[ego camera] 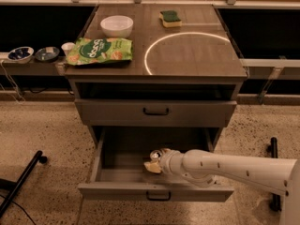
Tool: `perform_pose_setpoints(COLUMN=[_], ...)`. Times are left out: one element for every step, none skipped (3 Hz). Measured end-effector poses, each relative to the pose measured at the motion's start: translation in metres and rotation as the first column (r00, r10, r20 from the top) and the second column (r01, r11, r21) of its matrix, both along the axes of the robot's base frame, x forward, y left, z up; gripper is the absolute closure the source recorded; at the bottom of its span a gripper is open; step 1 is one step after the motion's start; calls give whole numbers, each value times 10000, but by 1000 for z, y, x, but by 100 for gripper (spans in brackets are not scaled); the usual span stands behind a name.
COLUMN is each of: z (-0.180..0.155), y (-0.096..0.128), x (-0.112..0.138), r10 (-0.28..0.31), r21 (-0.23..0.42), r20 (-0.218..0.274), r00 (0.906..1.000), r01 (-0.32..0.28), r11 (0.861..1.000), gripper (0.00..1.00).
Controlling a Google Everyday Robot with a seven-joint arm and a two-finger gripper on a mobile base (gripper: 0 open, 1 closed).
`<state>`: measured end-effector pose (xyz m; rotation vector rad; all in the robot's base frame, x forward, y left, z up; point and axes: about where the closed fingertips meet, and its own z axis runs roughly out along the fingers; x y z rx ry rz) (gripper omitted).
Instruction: Pick orange can from middle drawer and place on counter
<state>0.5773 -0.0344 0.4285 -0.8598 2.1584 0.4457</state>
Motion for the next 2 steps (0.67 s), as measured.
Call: perform_pose_setpoints(z=[-11, -15], y=[-12, -7], x=[-1, 7], r10=[-575, -133], r21=[-23, 765], r20=[-279, 319], r00=[9980, 9994], r01=[574, 108], r11=[9983, 9970], gripper=[65, 88])
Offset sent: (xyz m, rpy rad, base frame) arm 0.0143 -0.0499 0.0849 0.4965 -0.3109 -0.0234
